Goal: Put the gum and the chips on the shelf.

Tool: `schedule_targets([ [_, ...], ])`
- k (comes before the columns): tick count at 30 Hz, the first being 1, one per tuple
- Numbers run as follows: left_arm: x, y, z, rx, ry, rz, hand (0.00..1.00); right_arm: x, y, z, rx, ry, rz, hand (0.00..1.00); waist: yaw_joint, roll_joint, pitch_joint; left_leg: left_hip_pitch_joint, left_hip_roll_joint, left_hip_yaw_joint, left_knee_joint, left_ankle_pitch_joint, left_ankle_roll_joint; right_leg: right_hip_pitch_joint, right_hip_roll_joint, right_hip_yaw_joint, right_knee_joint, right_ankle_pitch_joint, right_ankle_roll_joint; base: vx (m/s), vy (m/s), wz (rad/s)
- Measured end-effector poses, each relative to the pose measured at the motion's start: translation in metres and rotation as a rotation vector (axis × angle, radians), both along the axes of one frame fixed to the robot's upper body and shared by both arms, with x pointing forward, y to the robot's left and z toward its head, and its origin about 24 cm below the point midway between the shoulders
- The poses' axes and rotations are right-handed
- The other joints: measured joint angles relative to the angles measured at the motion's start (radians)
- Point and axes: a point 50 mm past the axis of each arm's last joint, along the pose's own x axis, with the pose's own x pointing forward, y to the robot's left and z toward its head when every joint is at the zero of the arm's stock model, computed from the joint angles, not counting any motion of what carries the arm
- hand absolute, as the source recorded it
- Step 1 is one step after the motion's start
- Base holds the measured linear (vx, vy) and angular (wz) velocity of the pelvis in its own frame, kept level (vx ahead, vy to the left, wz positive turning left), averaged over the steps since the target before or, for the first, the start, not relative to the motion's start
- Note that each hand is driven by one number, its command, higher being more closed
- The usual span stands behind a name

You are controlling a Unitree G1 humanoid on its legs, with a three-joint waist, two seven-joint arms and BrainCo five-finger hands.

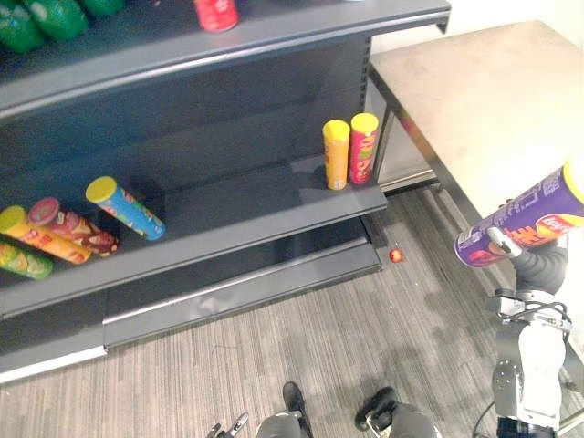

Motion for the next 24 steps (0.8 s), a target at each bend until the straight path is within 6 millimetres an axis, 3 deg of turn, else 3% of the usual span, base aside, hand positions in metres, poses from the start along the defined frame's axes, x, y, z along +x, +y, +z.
schedule_targets([
  [3, 0.001, -0.002, 0.0, 0.005, 0.006, -0.028, 0.0, -0.003, -0.006, -0.001, -0.007, 0.008, -0.036, 1.0, -0.003, 0.0, 0.003, 0.007, -0.043, -0.02, -0.021, 0.004, 0.02, 0.005, -0.053, -0.01, 0.035, 0.007, 0.01, -0.09, 0.18, 0.27],
  [6, 0.0, 0.002, 0.0, 0.021, 0.014, -0.031, 0.0, -0.005, -0.006, -0.003, -0.012, 0.024, -0.051, 1.0, -0.003, -0.001, 0.005, 0.006, -0.05, -0.019, -0.006, -0.003, 0.028, 0.012, -0.064, -0.011, 0.038, 0.016, 0.012, -0.03, 0.081, 0.05],
  [19, 0.01, 0.004, 0.002, 0.023, -0.012, -0.04, 0.0, -0.003, -0.003, -0.004, -0.033, 0.035, -0.046, 1.0, -0.001, -0.018, 0.036, 0.002, -0.004, 0.031, 0.016, -0.014, 0.018, -0.008, -0.004, 0.033, 0.003, 0.023, 0.005, 0.03, -0.002, -0.13],
  [24, 0.016, 0.006, 0.004, 0.026, -0.036, -0.038, 0.0, 0.013, 0.015, -0.004, -0.029, 0.034, 0.047, 1.0, 0.013, -0.045, 0.053, -0.012, 0.014, 0.027, 0.062, -0.042, 0.015, 0.02, 0.021, 0.024, -0.044, 0.045, 0.002, 0.06, 0.025, 0.03],
])
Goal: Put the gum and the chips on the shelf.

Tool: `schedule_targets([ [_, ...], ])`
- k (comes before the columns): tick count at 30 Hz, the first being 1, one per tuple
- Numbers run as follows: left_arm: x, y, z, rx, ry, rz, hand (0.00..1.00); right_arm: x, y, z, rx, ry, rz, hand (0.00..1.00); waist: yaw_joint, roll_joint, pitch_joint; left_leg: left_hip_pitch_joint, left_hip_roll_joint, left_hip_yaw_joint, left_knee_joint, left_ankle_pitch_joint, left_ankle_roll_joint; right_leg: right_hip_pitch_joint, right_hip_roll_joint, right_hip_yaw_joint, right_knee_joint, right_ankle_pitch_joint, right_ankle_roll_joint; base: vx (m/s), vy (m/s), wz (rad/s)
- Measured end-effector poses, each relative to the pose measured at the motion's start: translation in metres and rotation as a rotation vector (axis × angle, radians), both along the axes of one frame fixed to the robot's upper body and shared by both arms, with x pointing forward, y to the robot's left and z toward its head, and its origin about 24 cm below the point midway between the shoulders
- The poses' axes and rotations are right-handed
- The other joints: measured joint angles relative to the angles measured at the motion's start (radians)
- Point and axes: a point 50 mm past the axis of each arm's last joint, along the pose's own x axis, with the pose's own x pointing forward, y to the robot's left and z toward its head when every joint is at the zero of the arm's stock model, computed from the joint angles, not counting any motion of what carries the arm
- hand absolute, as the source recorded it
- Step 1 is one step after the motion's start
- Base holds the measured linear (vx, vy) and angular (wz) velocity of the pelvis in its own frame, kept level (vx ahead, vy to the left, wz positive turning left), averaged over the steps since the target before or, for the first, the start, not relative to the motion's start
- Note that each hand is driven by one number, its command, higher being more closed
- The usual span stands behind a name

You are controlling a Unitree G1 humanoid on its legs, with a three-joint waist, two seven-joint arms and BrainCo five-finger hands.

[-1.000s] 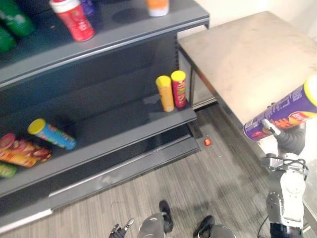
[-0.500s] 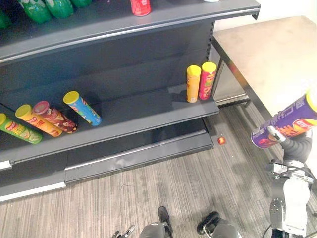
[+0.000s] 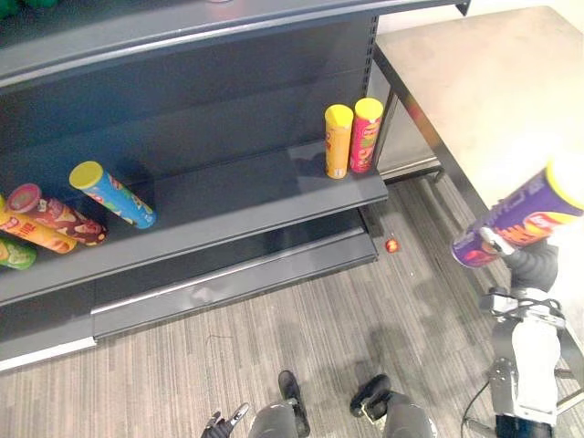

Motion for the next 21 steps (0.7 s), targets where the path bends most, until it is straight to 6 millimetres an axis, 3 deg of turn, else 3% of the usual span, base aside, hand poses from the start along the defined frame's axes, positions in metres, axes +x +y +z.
schedule_targets([
  [3, 0.0, 0.001, 0.0, 0.002, -0.002, -0.002, 0.0, 0.003, 0.011, -0.003, -0.001, 0.012, 0.05, 1.0, 0.02, -0.007, 0.004, 0.001, -0.003, -0.026, 0.036, -0.038, 0.012, 0.046, -0.003, -0.016, -0.021, 0.026, 0.014, 0.04, 0.107, 0.27],
  [6, 0.0, 0.002, 0.0, 0.004, 0.0, -0.005, 0.0, 0.005, 0.019, -0.011, -0.022, 0.057, 0.096, 1.0, 0.024, -0.005, 0.005, 0.013, -0.025, -0.08, 0.046, -0.061, 0.033, 0.062, -0.054, 0.005, 0.062, 0.079, 0.011, 0.07, 0.228, 0.54],
  [8, -0.004, 0.003, 0.0, 0.011, 0.008, -0.014, 0.0, 0.007, 0.022, -0.015, -0.045, 0.086, 0.109, 1.0, 0.028, 0.001, 0.008, 0.048, -0.053, -0.132, 0.032, -0.065, 0.053, 0.002, -0.086, 0.161, 0.189, 0.108, -0.069, 0.14, 0.258, 0.54],
  [9, -0.004, 0.004, 0.001, 0.019, 0.011, -0.029, 0.0, 0.007, 0.023, -0.017, -0.048, 0.095, 0.119, 1.0, 0.027, 0.018, 0.014, 0.054, -0.052, -0.165, 0.029, -0.066, 0.061, -0.048, -0.027, 0.366, 0.199, 0.065, -0.036, 0.12, 0.15, 0.75],
  [10, -0.005, 0.006, 0.001, 0.027, 0.017, -0.038, 0.0, 0.007, 0.024, -0.017, -0.063, 0.099, 0.12, 1.0, 0.02, 0.019, 0.015, 0.057, -0.052, -0.201, 0.014, -0.062, 0.07, -0.071, 0.04, 0.504, 0.151, 0.031, -0.001, 0.11, 0.118, 0.84],
  [14, -0.011, 0.008, 0.0, 0.016, 0.033, -0.001, 0.0, 0.006, 0.026, -0.019, -0.064, 0.107, 0.13, 1.0, 0.017, 0.011, 0.016, 0.108, -0.087, -0.278, -0.025, -0.054, 0.074, -0.091, 0.114, 0.617, -0.011, 0.044, 0.022, 0.14, 0.022, 0.81],
  [16, -0.006, 0.011, 0.001, 0.025, 0.02, -0.005, 0.0, 0.004, 0.025, -0.023, -0.065, 0.125, 0.132, 1.0, 0.011, 0.004, 0.015, 0.11, -0.102, -0.354, -0.02, -0.061, 0.062, -0.115, 0.147, 0.714, -0.094, 0.075, 0.056, 0.19, -0.085, 0.99],
  [17, -0.005, 0.012, 0.002, 0.027, 0.018, -0.006, 0.0, 0.003, 0.025, -0.024, -0.065, 0.129, 0.132, 1.0, 0.01, 0.001, 0.015, 0.111, -0.107, -0.363, -0.016, -0.064, 0.058, -0.115, 0.146, 0.726, -0.104, 0.081, 0.059, 0.21, -0.143, 1.16],
  [18, -0.004, 0.016, 0.003, 0.038, 0.017, -0.007, 0.0, 0.0, 0.026, -0.029, -0.063, 0.15, 0.139, 1.0, 0.005, -0.035, 0.014, 0.12, -0.133, -0.397, 0.003, -0.081, 0.032, -0.098, 0.124, 0.739, -0.134, 0.177, 0.056, 0.17, -0.146, 0.84],
  [19, -0.004, 0.017, 0.003, 0.039, 0.018, -0.006, 0.0, 0.0, 0.026, -0.029, -0.064, 0.155, 0.141, 1.0, 0.007, -0.037, 0.016, 0.122, -0.131, -0.403, 0.015, -0.094, 0.021, -0.087, 0.12, 0.728, -0.132, 0.147, 0.079, 0.21, -0.211, 0.72],
  [21, -0.007, 0.005, -0.001, 0.002, 0.02, 0.015, 0.0, 0.003, 0.03, -0.024, -0.07, 0.135, 0.169, 1.0, 0.015, -0.002, 0.013, 0.102, -0.062, -0.4, 0.042, -0.116, -0.017, -0.056, 0.187, 0.701, -0.192, 0.155, 0.063, 0.2, -0.233, 0.08],
])
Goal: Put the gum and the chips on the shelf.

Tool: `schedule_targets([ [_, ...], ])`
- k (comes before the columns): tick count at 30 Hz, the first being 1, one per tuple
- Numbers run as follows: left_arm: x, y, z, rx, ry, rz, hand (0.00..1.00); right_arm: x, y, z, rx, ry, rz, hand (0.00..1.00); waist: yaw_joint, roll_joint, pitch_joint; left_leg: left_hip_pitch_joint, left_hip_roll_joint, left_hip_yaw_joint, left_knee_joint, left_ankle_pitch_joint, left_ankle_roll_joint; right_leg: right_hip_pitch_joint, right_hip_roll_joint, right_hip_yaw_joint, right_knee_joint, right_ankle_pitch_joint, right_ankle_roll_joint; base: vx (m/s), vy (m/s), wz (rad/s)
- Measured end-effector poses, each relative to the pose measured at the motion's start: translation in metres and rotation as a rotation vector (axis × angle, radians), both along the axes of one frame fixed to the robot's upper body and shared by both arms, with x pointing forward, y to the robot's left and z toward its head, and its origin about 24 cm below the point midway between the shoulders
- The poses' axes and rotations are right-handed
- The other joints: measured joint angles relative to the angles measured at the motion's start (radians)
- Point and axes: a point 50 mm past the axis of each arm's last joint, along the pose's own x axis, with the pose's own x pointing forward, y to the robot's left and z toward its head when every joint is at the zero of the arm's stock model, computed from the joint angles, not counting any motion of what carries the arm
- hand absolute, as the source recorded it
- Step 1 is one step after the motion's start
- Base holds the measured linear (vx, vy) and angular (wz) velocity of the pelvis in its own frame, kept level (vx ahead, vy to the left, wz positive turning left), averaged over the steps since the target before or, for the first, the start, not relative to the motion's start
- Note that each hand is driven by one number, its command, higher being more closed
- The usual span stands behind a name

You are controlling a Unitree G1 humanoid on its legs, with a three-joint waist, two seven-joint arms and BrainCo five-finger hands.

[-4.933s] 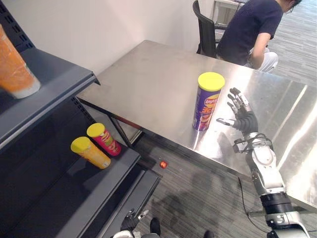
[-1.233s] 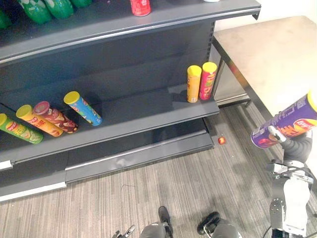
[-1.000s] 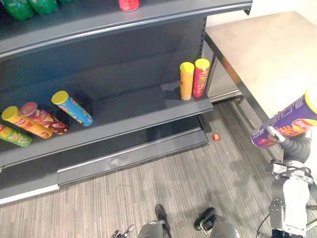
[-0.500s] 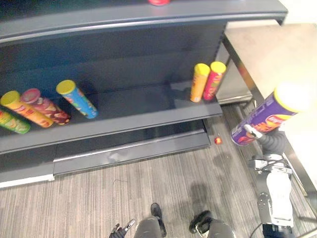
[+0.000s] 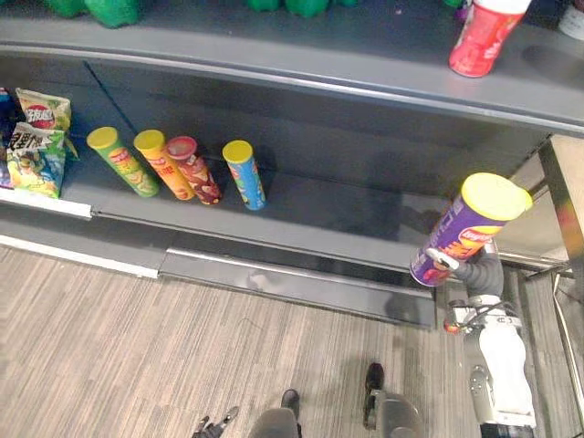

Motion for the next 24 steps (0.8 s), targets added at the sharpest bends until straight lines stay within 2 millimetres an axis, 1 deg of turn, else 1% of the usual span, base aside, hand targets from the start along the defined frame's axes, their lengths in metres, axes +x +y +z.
schedule_targets([
  [1, -0.001, -0.003, -0.001, -0.01, 0.002, 0.008, 0.0, 0.0, 0.0, 0.0, -0.001, -0.002, 0.003, 1.0, 0.0, 0.003, -0.001, -0.001, 0.015, 0.0, -0.003, -0.003, -0.005, 0.007, 0.016, -0.006, -0.017, 0.003, -0.006, 0.16, -0.19, 0.0],
  [2, -0.003, -0.006, -0.002, -0.026, 0.003, 0.023, 0.0, -0.001, 0.0, 0.0, 0.0, 0.001, 0.007, 1.0, -0.002, 0.005, -0.002, 0.004, 0.04, 0.0, -0.015, -0.006, -0.014, 0.019, 0.039, -0.02, -0.035, 0.001, -0.018, 0.16, -0.2, 0.06],
  [3, -0.003, -0.006, -0.002, -0.027, 0.005, 0.028, 0.0, -0.003, -0.001, -0.003, 0.004, 0.009, -0.001, 1.0, -0.005, 0.004, -0.003, 0.004, 0.057, -0.004, -0.024, -0.004, -0.022, 0.021, 0.054, -0.032, -0.038, -0.006, -0.028, 0.12, -0.145, 0.12],
  [4, -0.004, -0.006, -0.003, -0.029, 0.007, 0.028, 0.0, -0.004, -0.002, -0.003, 0.01, 0.012, -0.005, 1.0, -0.006, 0.004, -0.003, 0.004, 0.062, -0.007, -0.032, 0.001, -0.029, 0.021, 0.058, -0.038, -0.041, -0.007, -0.03, 0.12, -0.141, 0.19],
  [6, -0.004, -0.007, -0.003, -0.03, 0.01, 0.03, 0.0, -0.008, -0.003, -0.008, 0.052, 0.024, -0.01, 1.0, -0.017, 0.008, -0.005, 0.001, 0.075, -0.011, -0.054, 0.017, -0.046, 0.035, 0.068, -0.068, -0.066, -0.009, -0.032, 0.09, -0.072, 0.34],
  [7, -0.005, -0.007, -0.003, -0.032, 0.014, 0.035, 0.0, -0.01, -0.001, -0.011, 0.07, 0.032, -0.012, 1.0, -0.027, 0.008, -0.005, 0.001, 0.075, -0.009, -0.067, 0.033, -0.052, 0.049, 0.065, -0.088, -0.079, -0.009, -0.032, 0.06, -0.037, 0.45],
  [9, -0.005, -0.007, -0.004, -0.032, 0.015, 0.034, 0.0, -0.013, 0.003, -0.015, 0.089, 0.048, -0.01, 1.0, -0.031, 0.008, -0.007, -0.007, 0.073, 0.01, -0.078, 0.055, -0.055, 0.061, 0.057, -0.116, -0.095, -0.009, -0.032, 0.02, 0.0, 0.54],
  [12, 0.0, -0.006, -0.003, -0.025, 0.009, 0.027, 0.0, -0.02, 0.016, -0.025, 0.129, 0.087, 0.032, 1.0, -0.037, 0.011, -0.024, -0.033, 0.067, 0.132, -0.119, 0.117, -0.048, 0.073, 0.034, -0.185, -0.119, -0.008, -0.032, -0.01, 0.027, 0.68],
  [13, 0.001, -0.007, -0.003, -0.019, 0.013, 0.021, 0.0, -0.02, 0.024, -0.027, 0.13, 0.098, 0.066, 1.0, -0.034, 0.014, -0.026, -0.028, 0.066, 0.157, -0.137, 0.131, -0.045, 0.084, 0.033, -0.202, -0.125, -0.008, -0.032, -0.02, 0.02, 0.45],
  [14, 0.0, -0.008, -0.003, -0.017, 0.018, 0.02, 0.0, -0.02, 0.029, -0.028, 0.131, 0.101, 0.088, 1.0, -0.032, 0.014, -0.029, -0.026, 0.066, 0.159, -0.142, 0.134, -0.045, 0.087, 0.034, -0.208, -0.128, -0.008, -0.032, -0.01, 0.008, 0.3],
  [16, 0.0, -0.008, -0.003, -0.006, 0.027, 0.009, 0.0, -0.02, 0.049, -0.027, 0.117, 0.105, 0.168, 1.0, -0.025, 0.016, -0.044, -0.021, 0.065, 0.167, -0.165, 0.142, -0.045, 0.088, 0.035, -0.213, -0.138, -0.002, -0.035, -0.01, 0.006, 0.08],
  [19, 0.0, -0.007, -0.003, 0.018, 0.041, -0.017, 0.0, -0.019, 0.065, -0.026, 0.109, 0.102, 0.236, 1.0, -0.023, 0.014, -0.059, -0.017, 0.06, 0.192, -0.177, 0.142, -0.044, 0.086, 0.035, -0.198, -0.156, 0.016, -0.034, -0.03, 0.024, -0.12],
  [20, 0.0, -0.006, -0.003, 0.024, 0.043, -0.024, 0.0, -0.019, 0.068, -0.026, 0.109, 0.101, 0.245, 1.0, -0.023, 0.014, -0.059, -0.018, 0.058, 0.195, -0.179, 0.143, -0.043, 0.084, 0.034, -0.193, -0.16, 0.02, -0.033, -0.04, 0.028, -0.18],
  [21, 0.003, -0.006, -0.002, 0.036, 0.043, -0.041, 0.0, -0.019, 0.073, -0.025, 0.11, 0.1, 0.266, 1.0, -0.024, 0.014, -0.059, -0.024, 0.053, 0.202, -0.184, 0.147, -0.037, 0.079, 0.032, -0.189, -0.172, 0.033, -0.032, -0.06, 0.029, -0.1],
  [23, 0.014, -0.007, -0.001, 0.048, 0.021, -0.061, 0.0, -0.015, 0.077, -0.025, 0.108, 0.098, 0.282, 1.0, -0.025, 0.014, -0.059, -0.047, 0.046, 0.203, -0.188, 0.155, -0.029, 0.056, 0.026, -0.188, -0.174, 0.043, -0.032, -0.07, 0.028, 0.0],
  [24, 0.027, -0.008, 0.002, 0.062, -0.007, -0.084, 0.0, -0.01, 0.081, -0.025, 0.104, 0.099, 0.286, 1.0, -0.024, 0.016, -0.057, -0.065, 0.04, 0.196, -0.188, 0.164, -0.026, 0.042, 0.021, -0.192, -0.174, 0.05, -0.032, -0.04, 0.02, 0.12],
])
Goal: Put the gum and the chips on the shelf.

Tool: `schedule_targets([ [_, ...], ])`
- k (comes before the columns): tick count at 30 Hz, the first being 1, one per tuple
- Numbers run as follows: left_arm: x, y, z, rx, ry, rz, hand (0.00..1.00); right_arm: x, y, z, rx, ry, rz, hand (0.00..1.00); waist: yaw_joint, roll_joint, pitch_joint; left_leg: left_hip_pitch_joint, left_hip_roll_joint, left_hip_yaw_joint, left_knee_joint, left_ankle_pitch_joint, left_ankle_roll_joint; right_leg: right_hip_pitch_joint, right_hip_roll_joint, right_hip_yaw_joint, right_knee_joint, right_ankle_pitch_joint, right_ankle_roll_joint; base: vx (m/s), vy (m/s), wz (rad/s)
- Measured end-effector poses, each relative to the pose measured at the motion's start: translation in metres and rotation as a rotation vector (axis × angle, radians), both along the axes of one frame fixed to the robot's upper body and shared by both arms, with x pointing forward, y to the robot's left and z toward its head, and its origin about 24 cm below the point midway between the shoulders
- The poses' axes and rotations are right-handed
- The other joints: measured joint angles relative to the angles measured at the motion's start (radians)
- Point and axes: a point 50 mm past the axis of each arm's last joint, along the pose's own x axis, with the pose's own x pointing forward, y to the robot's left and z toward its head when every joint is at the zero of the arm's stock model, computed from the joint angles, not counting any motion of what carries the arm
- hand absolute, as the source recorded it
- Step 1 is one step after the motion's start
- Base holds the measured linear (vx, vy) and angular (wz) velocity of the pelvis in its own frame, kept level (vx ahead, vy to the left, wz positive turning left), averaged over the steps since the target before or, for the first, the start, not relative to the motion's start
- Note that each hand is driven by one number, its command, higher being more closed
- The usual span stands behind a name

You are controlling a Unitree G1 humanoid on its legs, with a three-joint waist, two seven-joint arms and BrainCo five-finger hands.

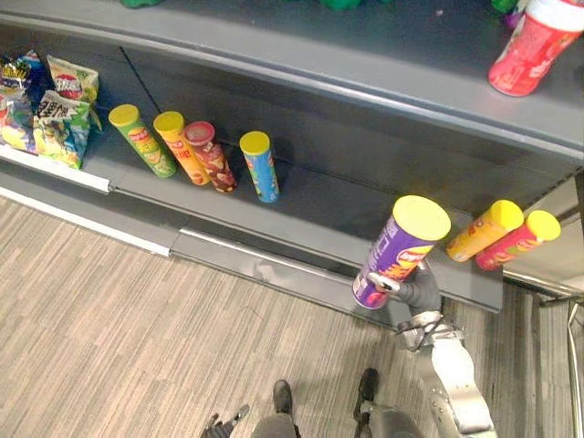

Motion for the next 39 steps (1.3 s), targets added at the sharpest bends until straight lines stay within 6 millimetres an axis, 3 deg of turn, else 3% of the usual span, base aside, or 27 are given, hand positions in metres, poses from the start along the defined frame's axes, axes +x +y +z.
schedule_targets([
  [4, 0.049, -0.017, 0.018, 0.04, -0.169, -0.105, 0.0, 0.027, 0.006, 0.003, -0.079, -0.011, -0.039, 1.0, 0.002, 0.025, 0.022, -0.044, -0.021, -0.042, 0.006, 0.023, 0.013, -0.021, -0.024, -0.037, 0.005, 0.012, 0.005, -0.07, 0.049, 0.34],
  [6, 0.085, -0.038, 0.037, 0.034, -0.327, -0.171, 0.0, 0.048, 0.004, 0.018, -0.122, -0.066, -0.11, 1.0, 0.023, 0.058, 0.067, -0.079, -0.035, -0.073, 0.03, 0.029, 0.021, -0.039, -0.046, -0.065, 0.036, 0.012, 0.006, -0.09, 0.067, 0.4],
  [10, 0.119, -0.05, 0.066, 0.057, -0.5, -0.215, 0.0, 0.083, -0.004, 0.053, -0.147, -0.163, -0.254, 1.0, 0.033, 0.103, 0.146, -0.166, -0.055, -0.12, 0.07, 0.041, 0.031, -0.119, -0.086, -0.095, 0.122, -0.005, 0.003, -0.13, 0.073, 0.38],
  [12, 0.133, -0.054, 0.079, 0.049, -0.578, -0.202, 0.0, 0.1, -0.02, 0.073, -0.129, -0.196, -0.38, 1.0, 0.049, 0.122, 0.207, -0.202, -0.066, -0.136, 0.095, 0.048, 0.04, -0.158, -0.113, -0.107, 0.183, -0.021, 0.002, -0.14, 0.061, 0.32],
  [18, 0.147, -0.058, 0.099, 0.063, -0.676, -0.224, 0.0, 0.124, -0.066, 0.125, -0.104, -0.289, -0.643, 1.0, 0.083, 0.15, 0.246, -0.32, -0.099, -0.162, 0.111, 0.081, 0.049, -0.298, -0.171, -0.113, 0.29, -0.042, -0.002, -0.07, 0.02, 0.18],
  [22, 0.153, -0.058, 0.11, 0.047, -0.735, -0.197, 0.0, 0.127, -0.081, 0.164, -0.049, -0.382, -0.744, 1.0, 0.085, 0.164, 0.257, -0.403, -0.116, -0.167, 0.146, 0.085, 0.055, -0.397, -0.212, -0.11, 0.383, -0.077, -0.009, -0.06, -0.025, 0.14],
  [29, 0.163, -0.059, 0.133, 0.041, -0.847, -0.146, 0.0, 0.115, -0.085, 0.19, 0.033, -0.487, -0.801, 1.0, 0.089, 0.161, 0.268, -0.496, -0.085, -0.093, 0.23, 0.059, 0.053, -0.502, -0.258, -0.109, 0.532, -0.153, -0.031, -0.05, -0.104, 0.13],
  [39, 0.167, -0.065, 0.14, 0.01, -0.881, -0.093, 0.0, 0.104, -0.081, 0.216, 0.112, -0.585, -0.83, 1.0, 0.094, 0.161, 0.271, -0.565, -0.042, -0.017, 0.331, 0.016, 0.057, -0.549, -0.281, -0.112, 0.608, -0.193, -0.036, 0.0, -0.073, 0.05],
])
